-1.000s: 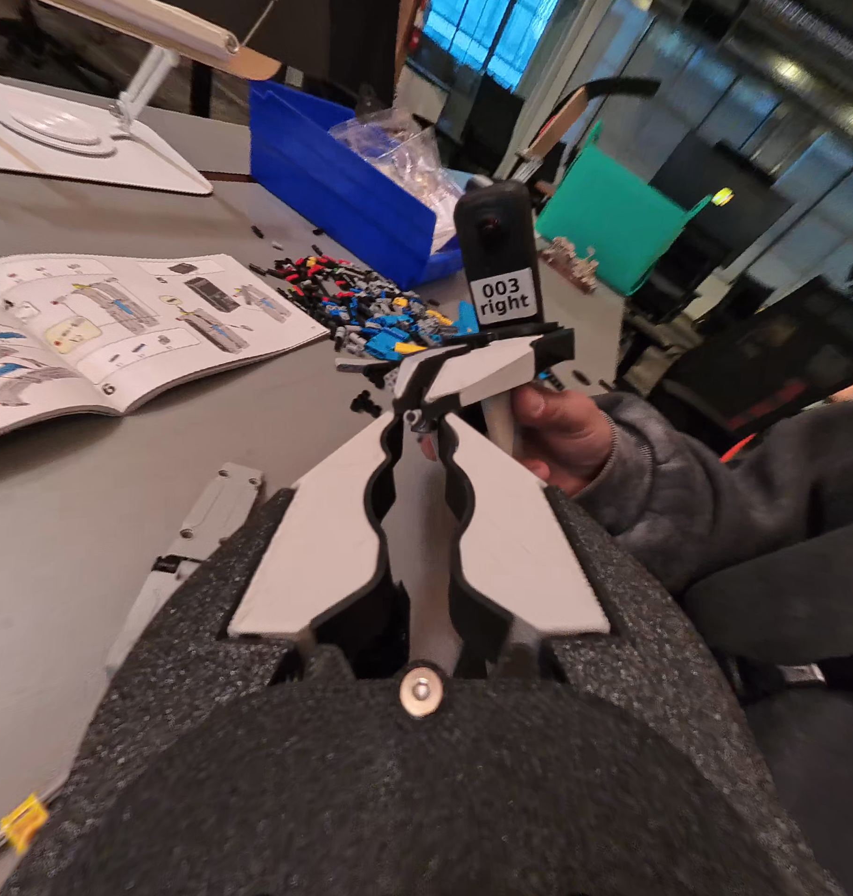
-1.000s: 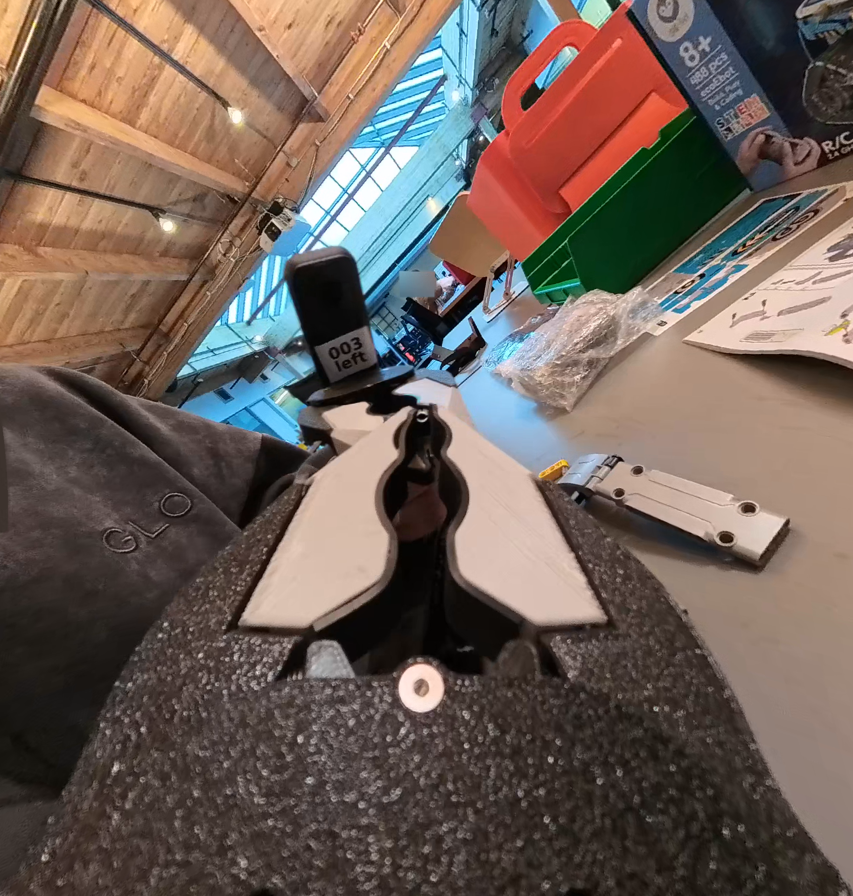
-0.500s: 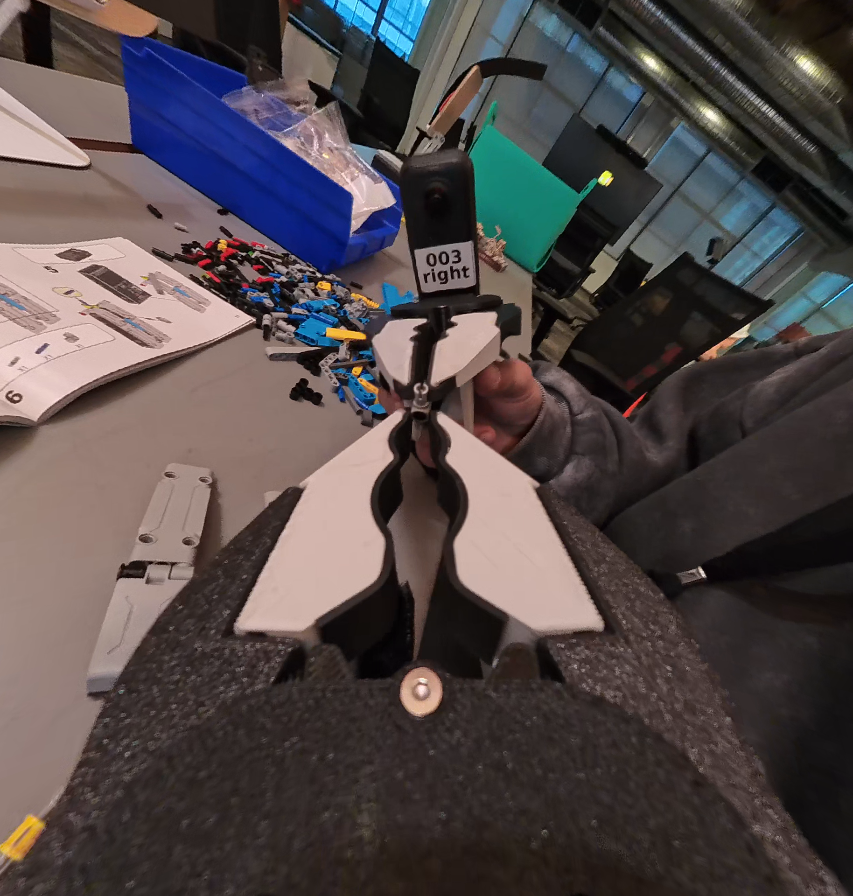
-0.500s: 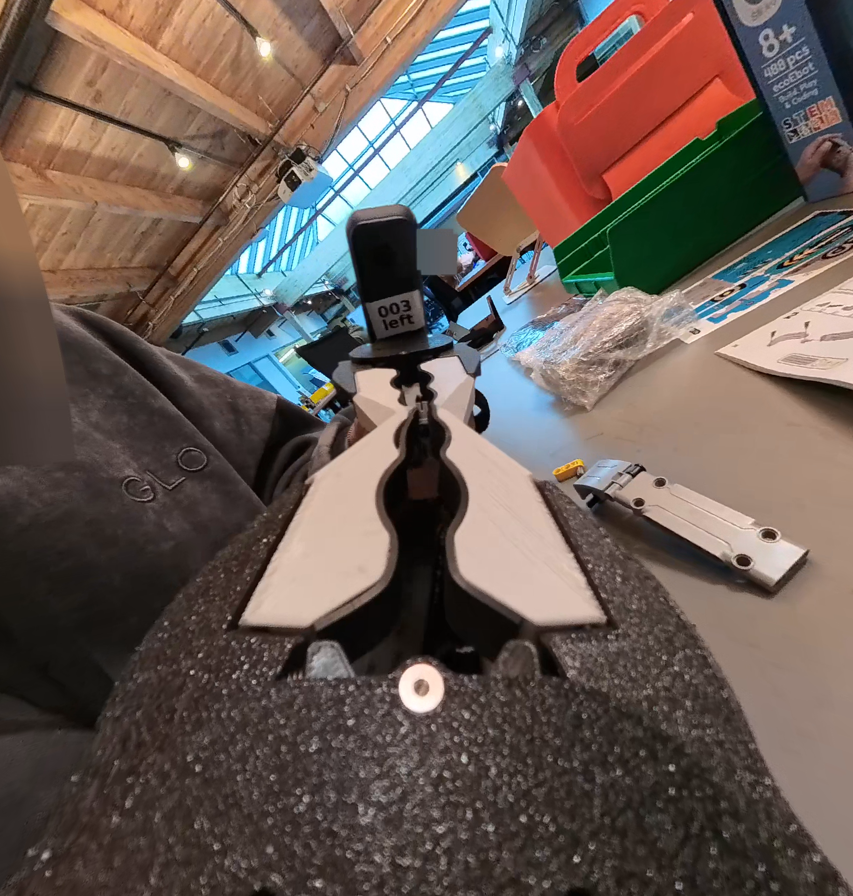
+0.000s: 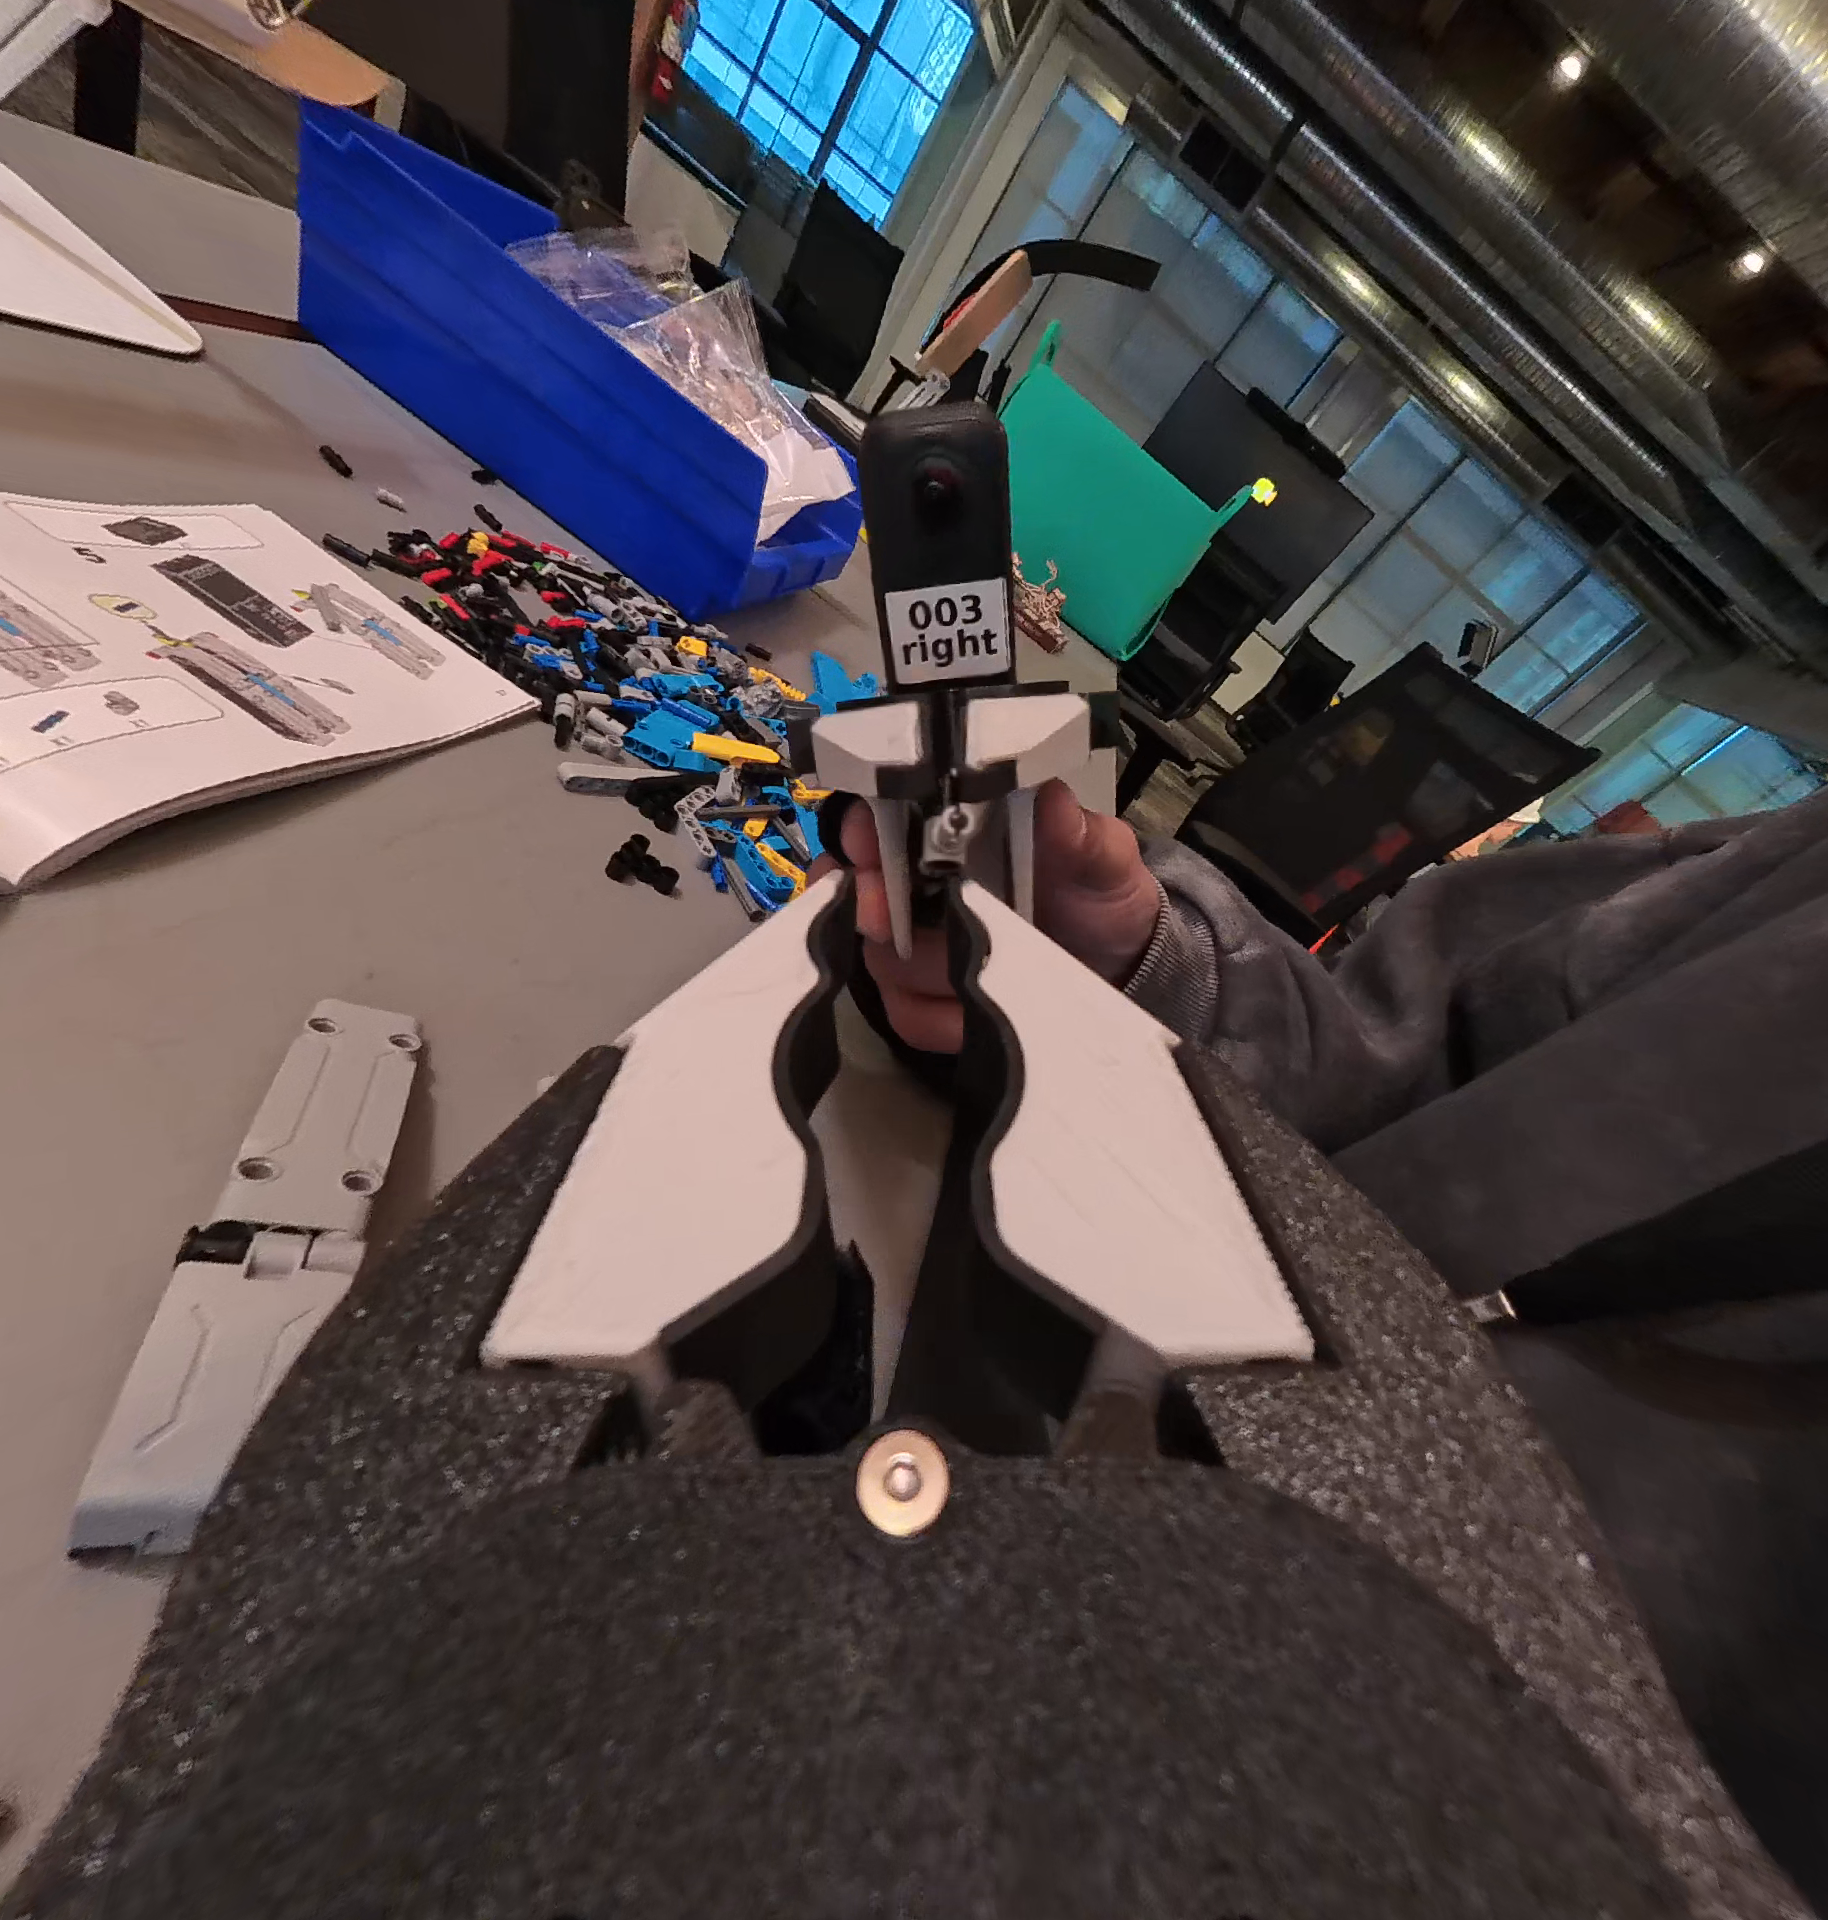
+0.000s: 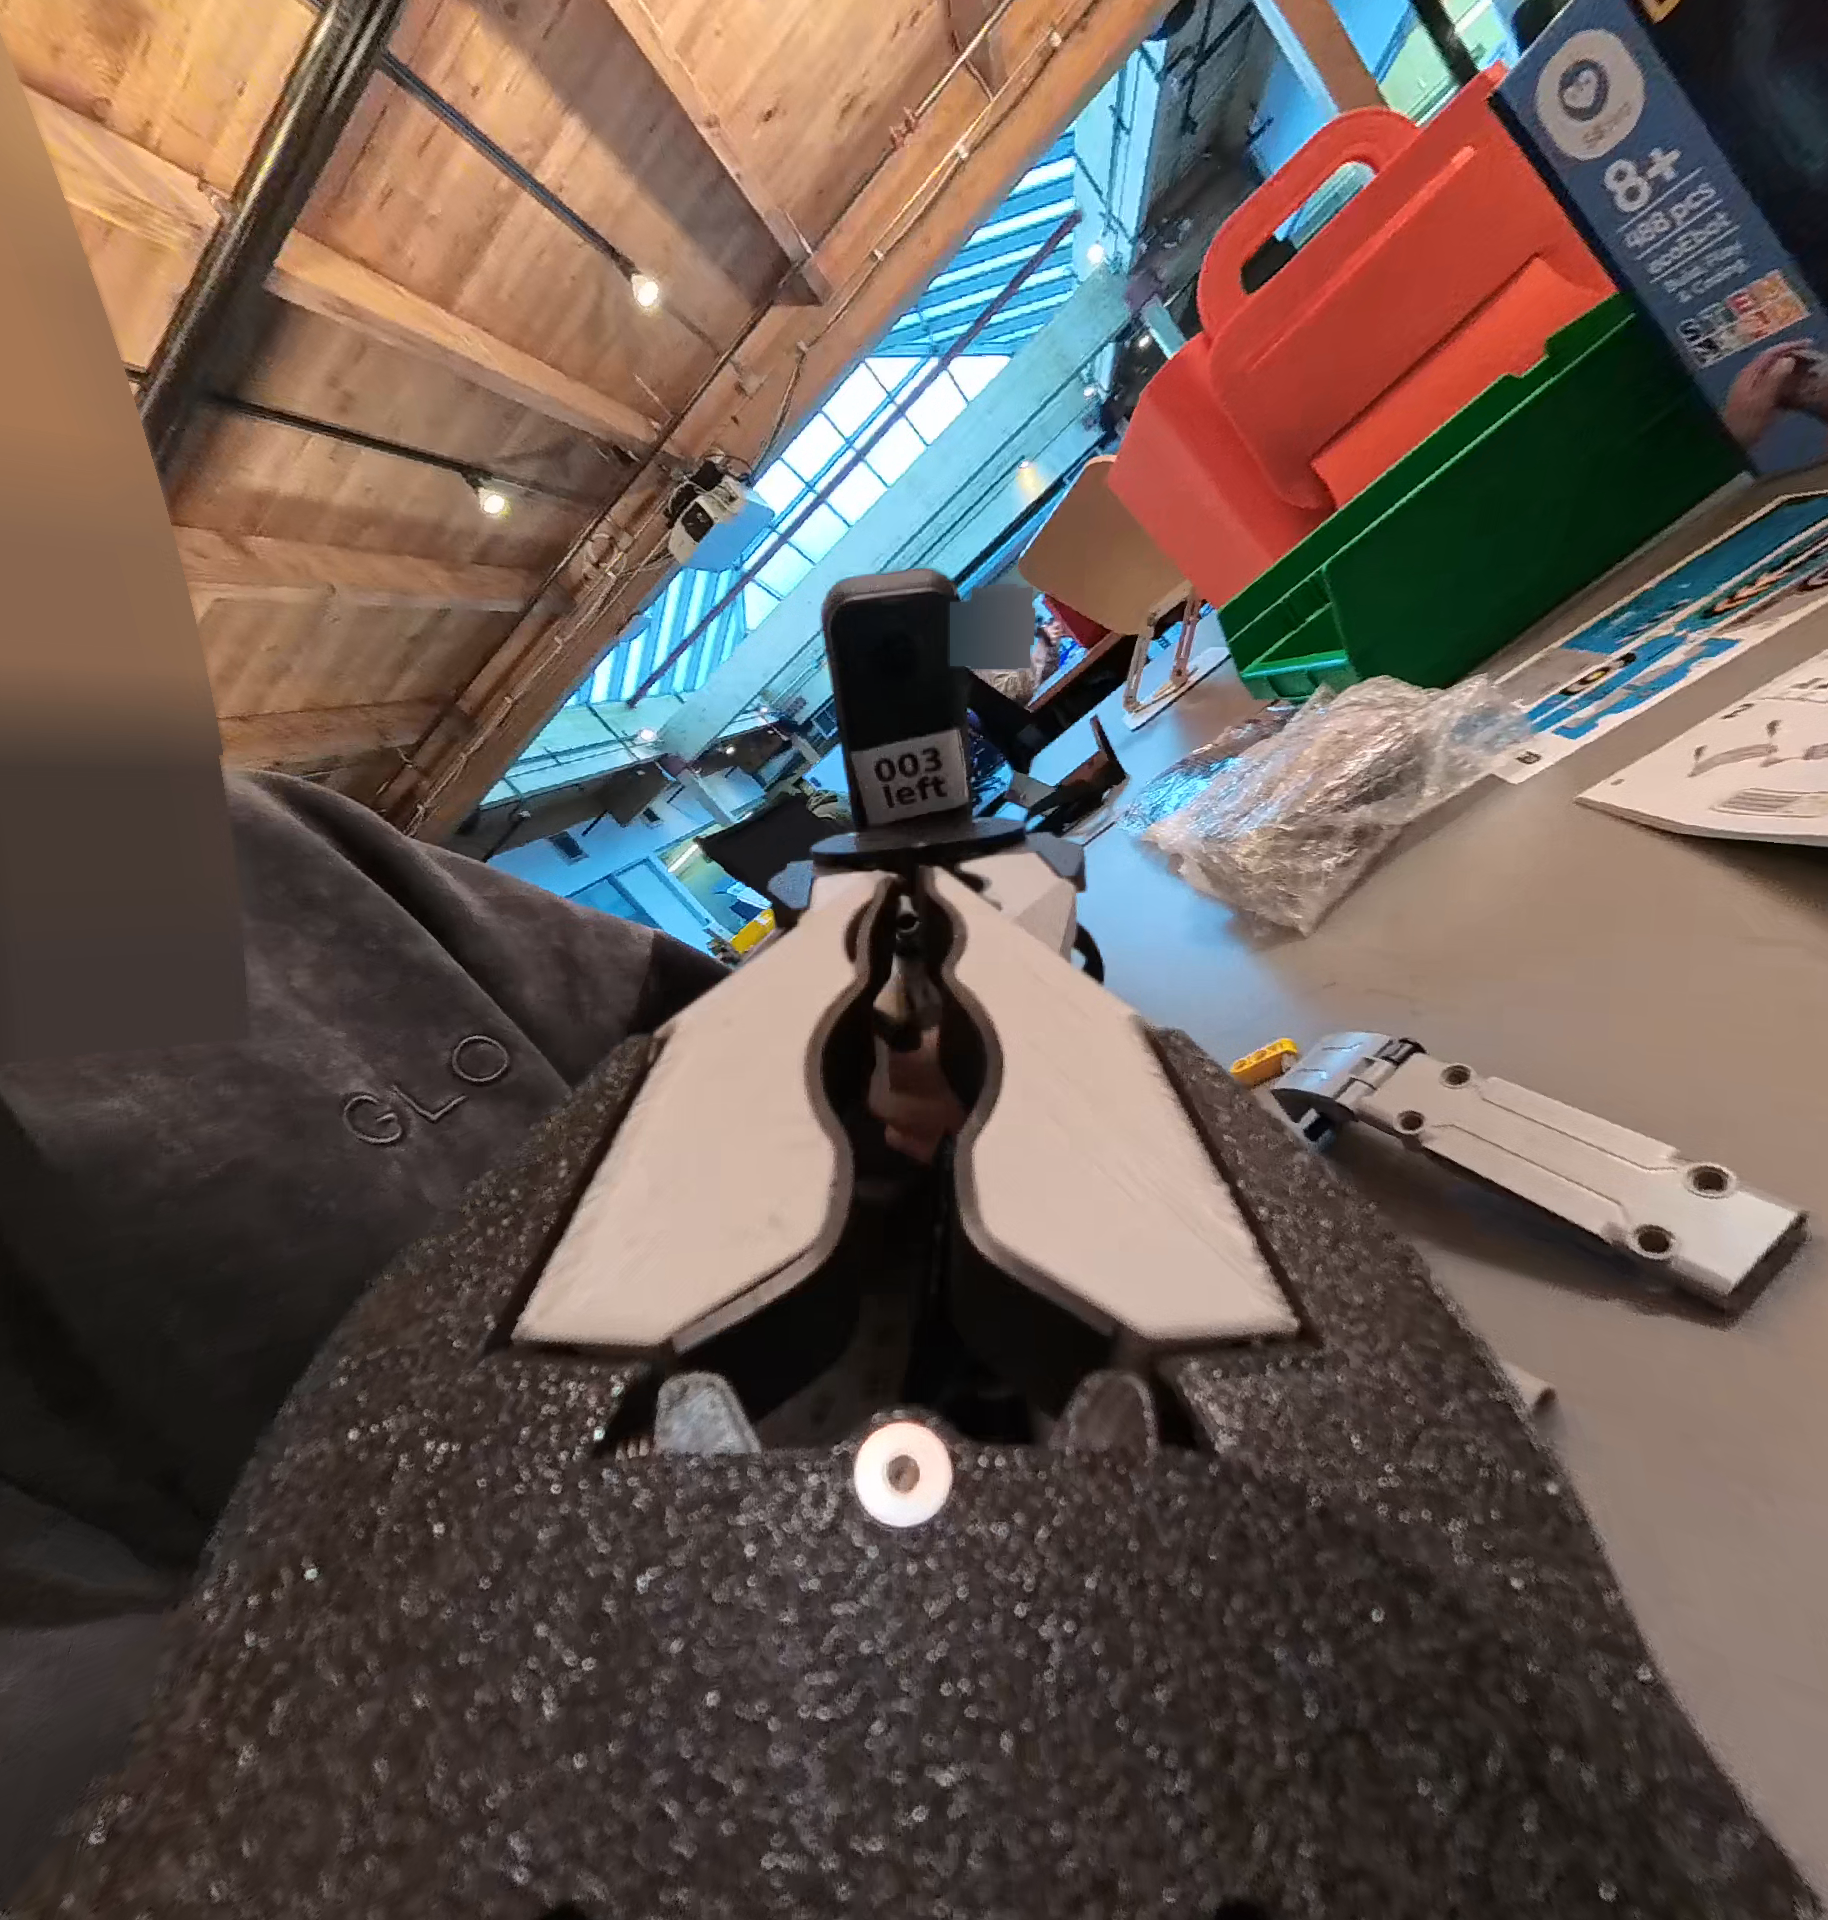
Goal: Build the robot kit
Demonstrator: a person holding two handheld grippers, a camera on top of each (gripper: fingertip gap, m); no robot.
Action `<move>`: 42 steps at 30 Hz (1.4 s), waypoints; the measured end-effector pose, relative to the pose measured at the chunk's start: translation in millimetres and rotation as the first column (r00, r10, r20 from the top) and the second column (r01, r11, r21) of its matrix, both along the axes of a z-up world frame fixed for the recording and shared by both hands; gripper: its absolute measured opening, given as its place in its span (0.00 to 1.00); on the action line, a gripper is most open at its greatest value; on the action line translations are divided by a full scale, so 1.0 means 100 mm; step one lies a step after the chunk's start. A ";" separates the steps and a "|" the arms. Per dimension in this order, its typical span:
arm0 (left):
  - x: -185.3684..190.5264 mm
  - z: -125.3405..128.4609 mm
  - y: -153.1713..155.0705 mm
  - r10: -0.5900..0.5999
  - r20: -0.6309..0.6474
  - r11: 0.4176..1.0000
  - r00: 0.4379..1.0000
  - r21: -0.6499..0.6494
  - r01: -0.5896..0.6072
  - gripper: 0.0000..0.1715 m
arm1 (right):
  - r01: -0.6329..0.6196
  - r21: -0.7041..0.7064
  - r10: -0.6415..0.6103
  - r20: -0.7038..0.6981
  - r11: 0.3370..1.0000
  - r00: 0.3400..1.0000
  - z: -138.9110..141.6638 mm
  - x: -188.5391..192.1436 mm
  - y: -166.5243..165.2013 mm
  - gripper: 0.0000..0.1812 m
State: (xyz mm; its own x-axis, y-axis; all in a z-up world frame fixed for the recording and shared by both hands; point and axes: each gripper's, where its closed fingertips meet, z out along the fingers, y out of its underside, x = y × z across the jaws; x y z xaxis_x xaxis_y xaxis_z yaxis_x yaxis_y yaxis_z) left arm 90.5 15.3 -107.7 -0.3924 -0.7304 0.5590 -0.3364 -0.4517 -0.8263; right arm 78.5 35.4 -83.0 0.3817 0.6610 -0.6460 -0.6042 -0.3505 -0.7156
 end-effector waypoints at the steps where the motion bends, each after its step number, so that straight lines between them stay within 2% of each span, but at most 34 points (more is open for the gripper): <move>1: 0.01 0.01 0.00 0.007 0.008 1.000 1.000 -0.006 -0.007 0.09 | 0.009 0.000 -0.009 0.002 1.000 1.000 0.00 0.02 0.00 0.02; 4: 0.00 0.07 -0.01 0.015 0.055 1.000 0.998 -0.021 -0.014 0.01 | 0.017 0.003 -0.017 -0.002 1.000 1.000 0.01 0.04 0.00 0.01; 7: 0.00 0.08 0.02 0.031 0.064 0.999 0.997 -0.013 -0.030 0.01 | 0.024 0.000 -0.024 -0.004 1.000 1.000 0.00 0.06 0.01 0.01; 11: -0.03 0.14 0.09 0.034 0.080 0.996 0.996 -0.083 -0.027 0.00 | 0.025 0.004 -0.025 -0.003 1.000 1.000 0.01 0.06 0.00 0.01; 15: -0.03 0.10 0.11 0.039 0.060 0.998 0.997 -0.059 -0.035 0.00 | 0.048 0.000 -0.048 0.056 0.999 0.997 -0.03 0.05 0.02 0.02; 19: -0.03 0.11 0.11 0.037 0.069 0.995 0.997 -0.096 -0.030 0.00 | 0.034 0.002 -0.034 0.023 0.999 0.999 -0.01 0.04 0.01 0.02; 25: -0.04 0.18 0.10 0.004 0.083 0.969 0.997 -0.248 0.016 0.00 | 0.043 0.039 -0.044 0.026 0.998 0.999 0.05 0.05 0.00 0.02; 31: -0.05 0.19 0.09 -0.035 0.086 0.928 0.996 -0.368 0.064 0.00 | 0.072 0.087 -0.084 0.138 0.994 0.987 0.07 0.02 -0.03 0.02; 34: -0.05 0.19 0.14 -0.021 0.082 0.920 0.996 -0.390 0.051 0.00 | 0.034 0.099 -0.052 0.187 0.995 0.981 0.06 -0.06 -0.07 0.00; 38: -0.05 0.12 0.14 -0.024 0.054 0.932 0.998 -0.361 0.042 0.00 | 0.094 0.128 -0.131 0.322 0.987 0.938 0.00 -0.05 -0.04 0.00; 42: -0.04 0.10 0.18 -0.006 0.040 0.938 0.999 -0.346 0.019 0.00 | 0.103 0.093 -0.127 0.312 0.990 0.941 -0.06 -0.01 -0.01 0.00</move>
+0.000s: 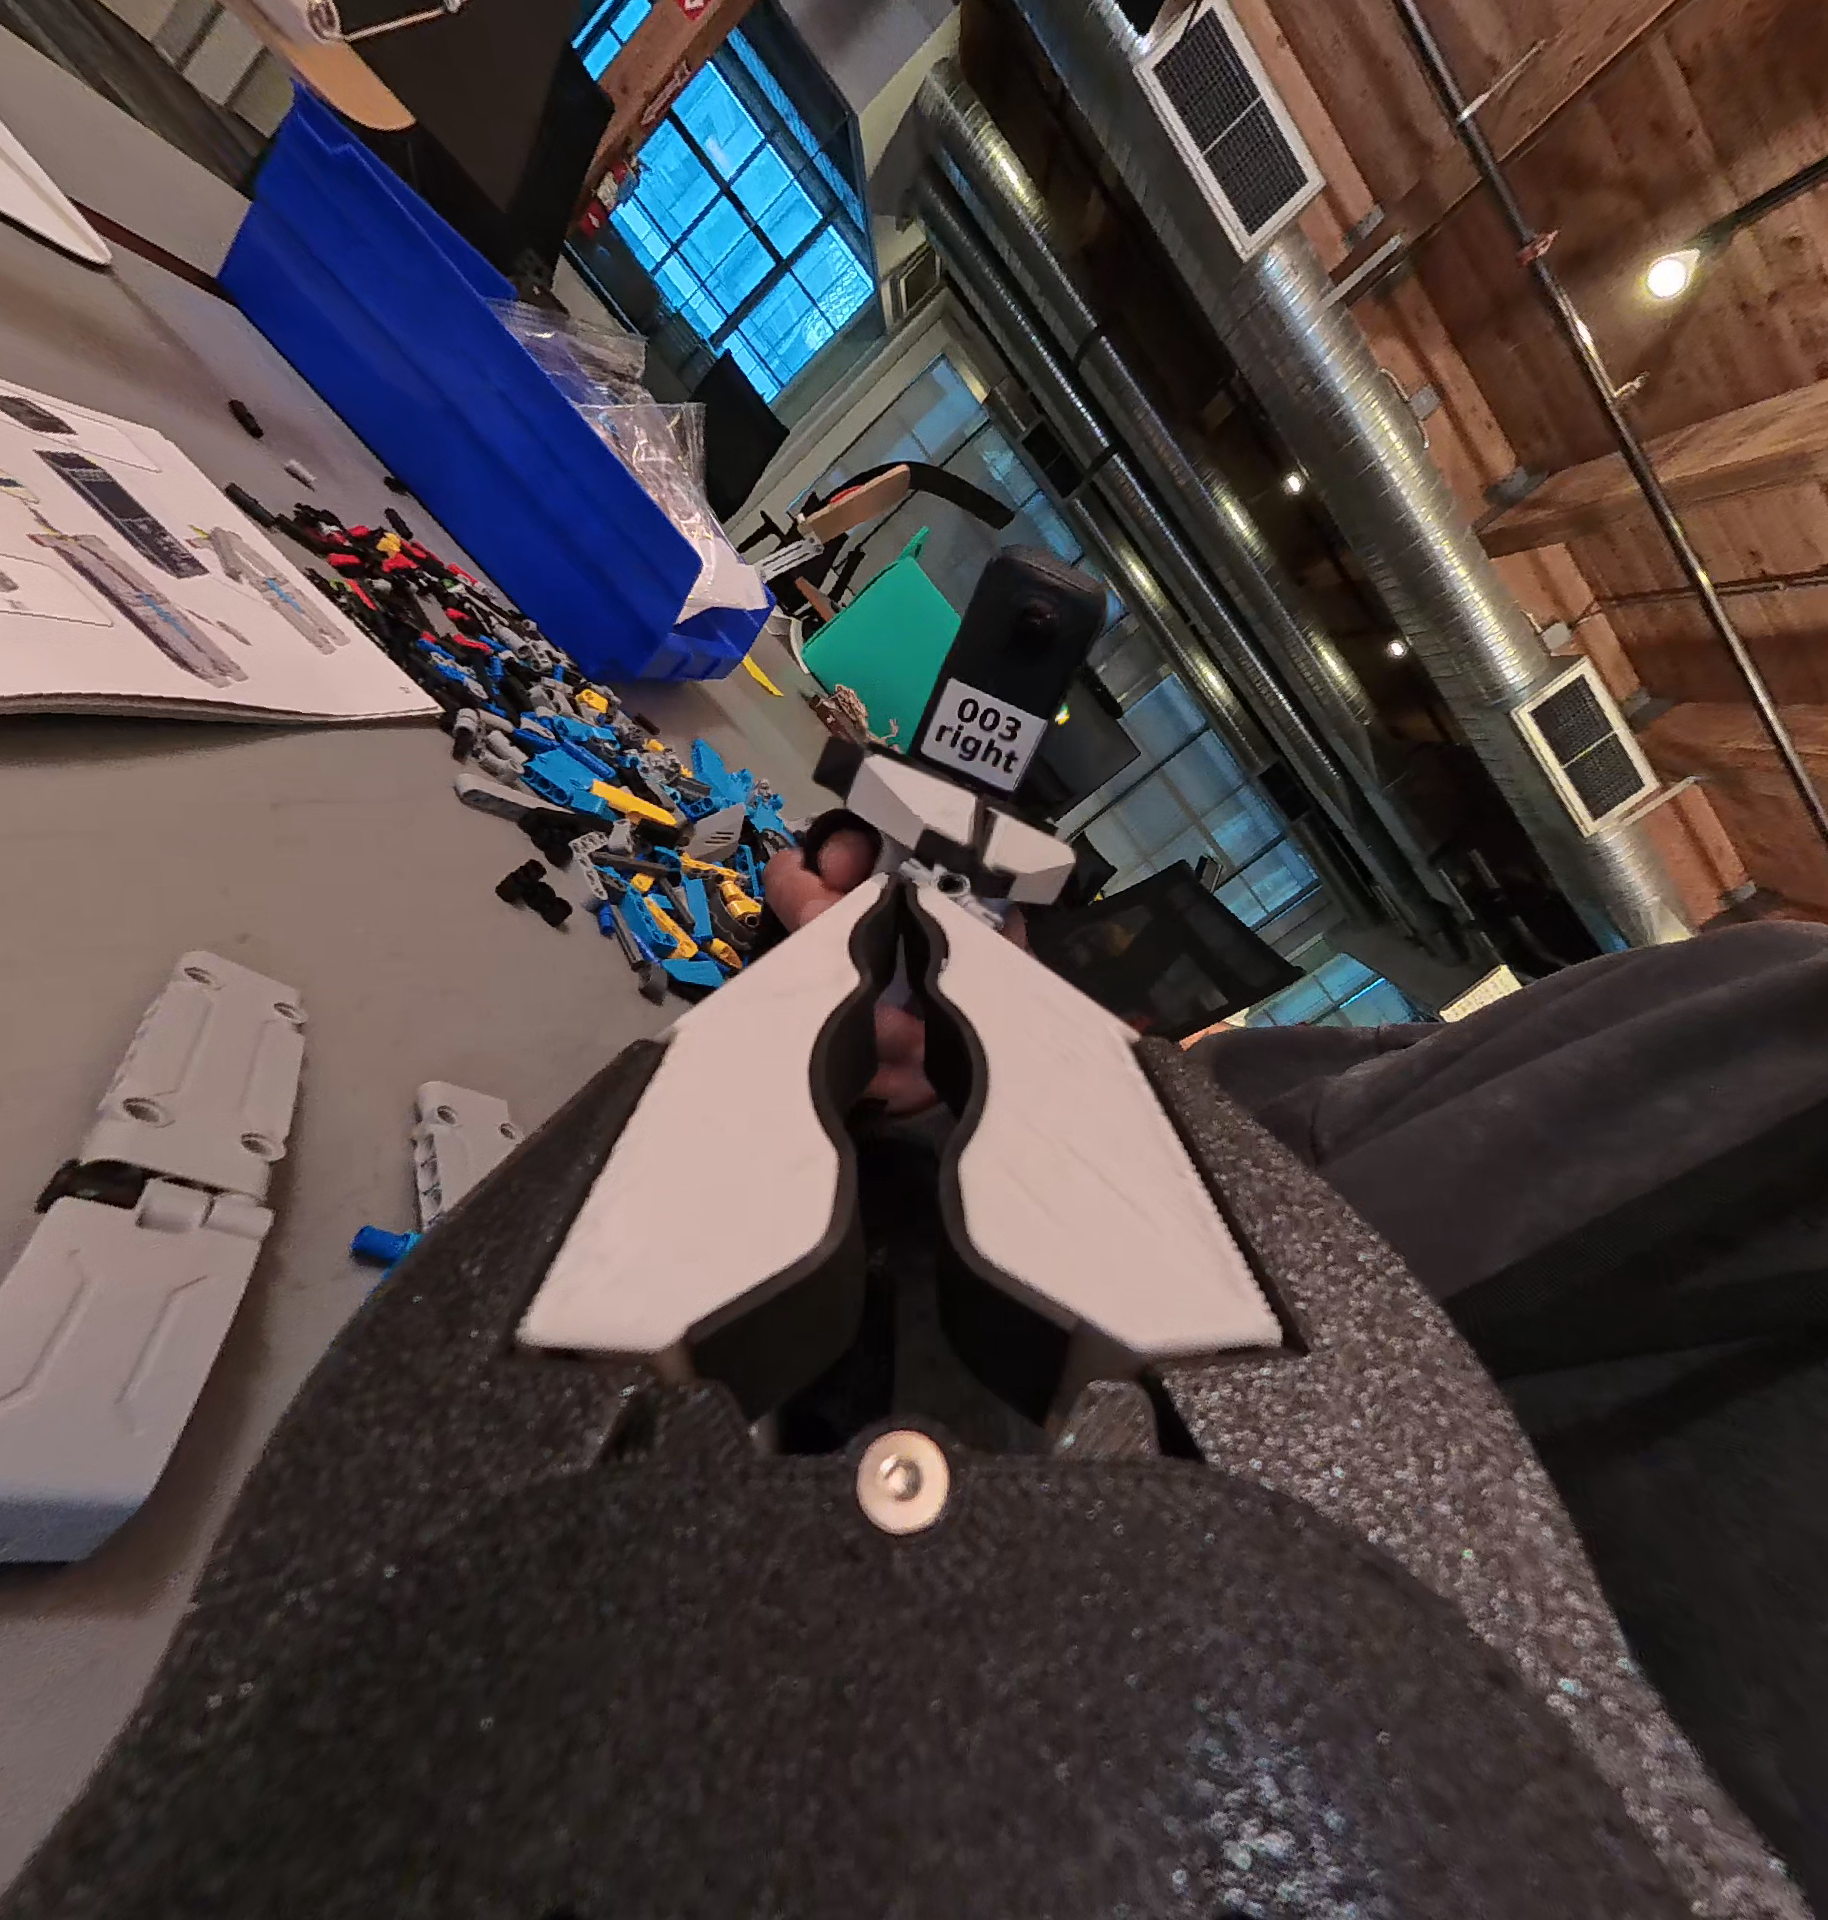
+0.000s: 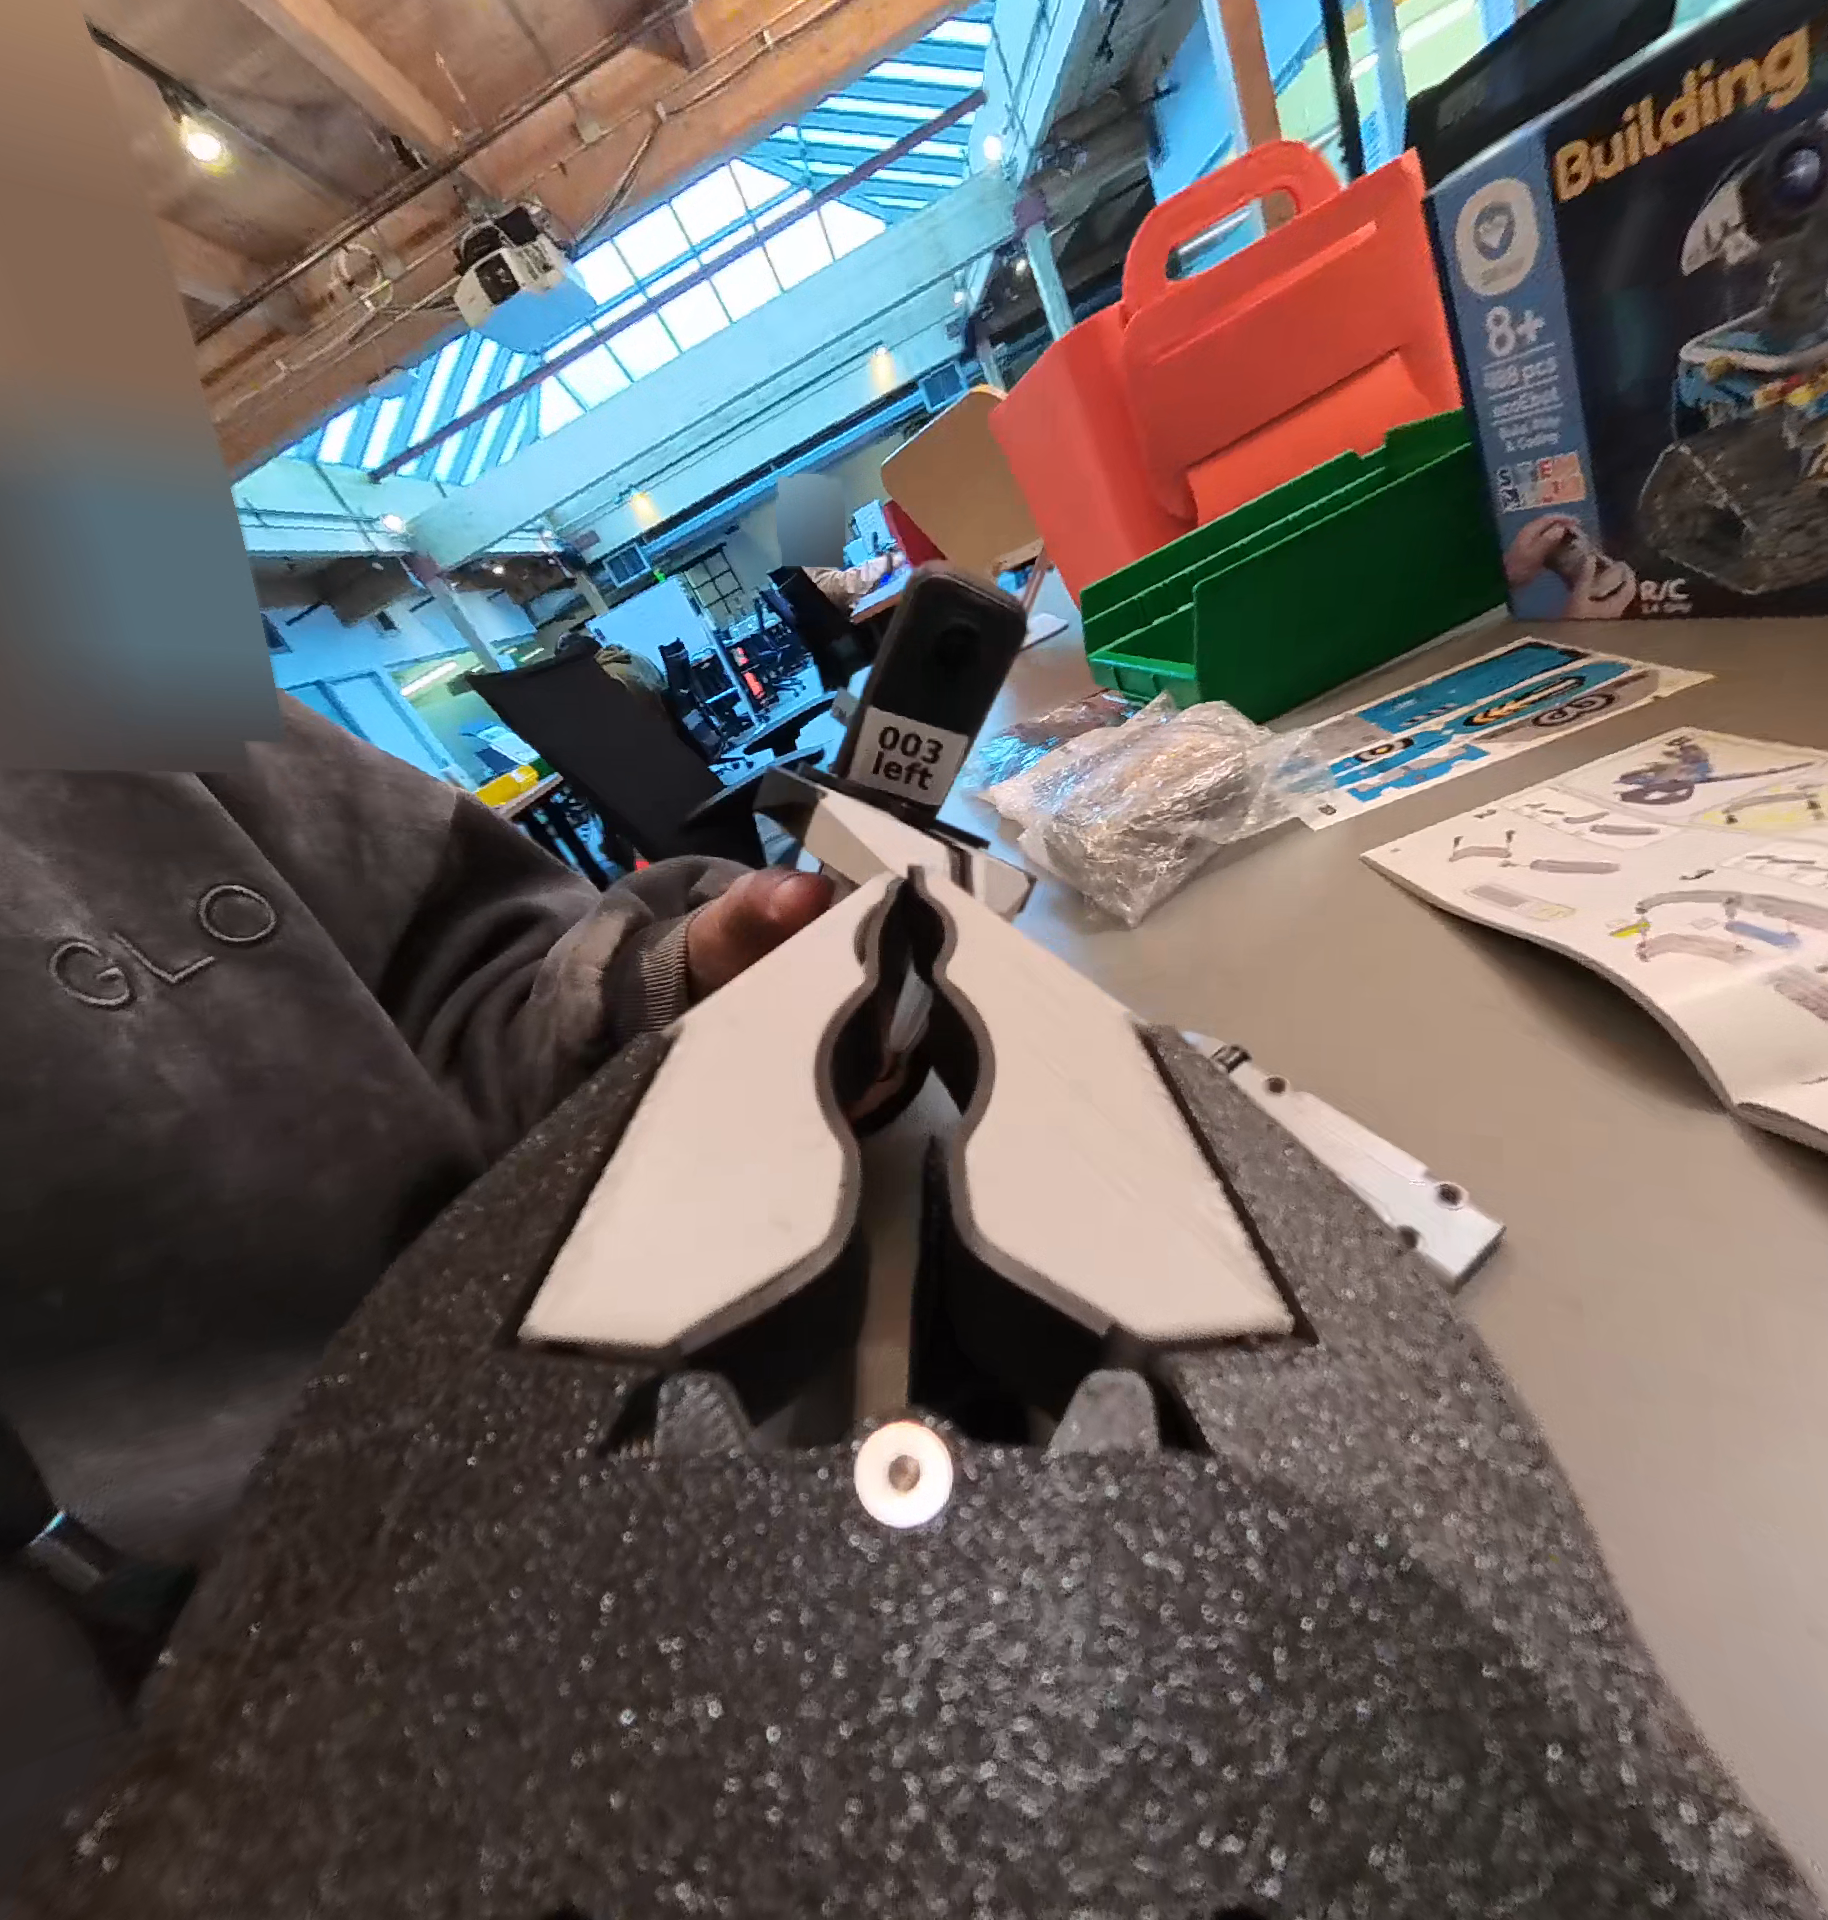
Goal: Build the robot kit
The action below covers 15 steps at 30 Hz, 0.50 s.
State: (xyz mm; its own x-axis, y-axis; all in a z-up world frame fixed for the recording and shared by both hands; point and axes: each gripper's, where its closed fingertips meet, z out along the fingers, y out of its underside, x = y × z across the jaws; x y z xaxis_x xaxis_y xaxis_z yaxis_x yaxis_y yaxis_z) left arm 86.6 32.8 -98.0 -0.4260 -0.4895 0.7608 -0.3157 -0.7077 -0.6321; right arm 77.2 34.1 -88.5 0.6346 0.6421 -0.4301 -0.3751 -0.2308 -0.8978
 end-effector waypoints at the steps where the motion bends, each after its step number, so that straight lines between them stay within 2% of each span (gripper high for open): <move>1: 0.00 -0.01 0.00 -0.001 -0.004 1.000 1.000 0.002 0.001 0.00 | -0.004 -0.003 0.004 -0.002 1.000 1.000 -0.01 -0.01 0.00 0.00; 5: 0.01 -0.03 0.01 -0.013 -0.026 0.999 1.000 -0.036 0.012 0.00 | 0.057 0.021 -0.058 0.086 0.998 0.995 -0.03 0.02 0.03 0.00; 15: 0.00 0.01 -0.10 -0.085 -0.005 0.990 0.996 -0.112 0.084 0.01 | 0.095 0.014 -0.095 0.029 0.995 0.995 0.00 0.12 0.05 0.00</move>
